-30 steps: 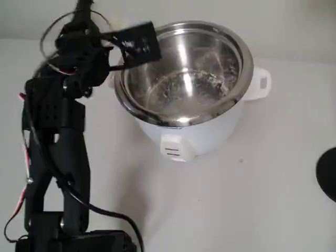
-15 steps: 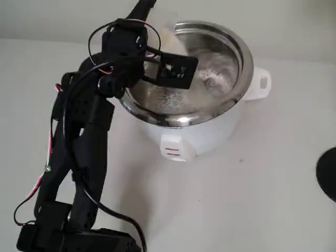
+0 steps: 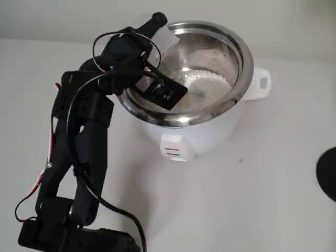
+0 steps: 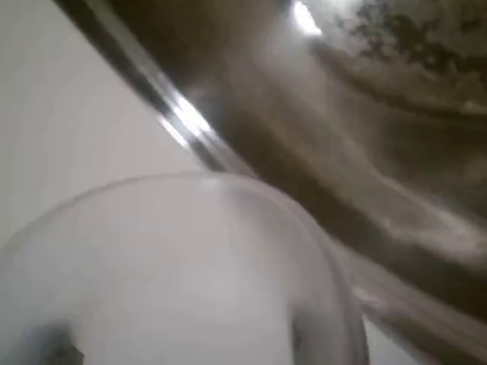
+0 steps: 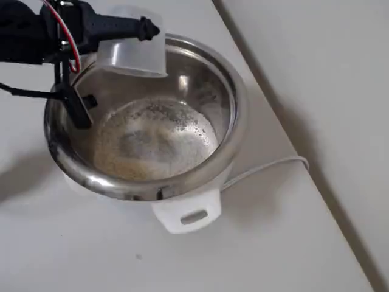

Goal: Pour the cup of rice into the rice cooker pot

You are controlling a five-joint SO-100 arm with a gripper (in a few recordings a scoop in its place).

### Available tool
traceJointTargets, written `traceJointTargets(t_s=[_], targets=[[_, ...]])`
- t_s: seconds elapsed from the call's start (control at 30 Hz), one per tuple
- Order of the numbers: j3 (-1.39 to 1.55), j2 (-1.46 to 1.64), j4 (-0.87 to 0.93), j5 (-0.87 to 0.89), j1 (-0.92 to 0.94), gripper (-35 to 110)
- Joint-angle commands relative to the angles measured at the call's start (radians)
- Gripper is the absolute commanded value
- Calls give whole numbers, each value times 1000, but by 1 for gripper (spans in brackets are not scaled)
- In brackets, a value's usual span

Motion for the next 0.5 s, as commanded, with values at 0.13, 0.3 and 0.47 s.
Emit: traceJointTargets(t_s=[0.13, 0.3, 0.47], targets=[[-221, -20, -46, -574, -34, 10], [-209, -2, -17, -1213, -173, 10], [-71, 66, 31, -1618, -304, 11]])
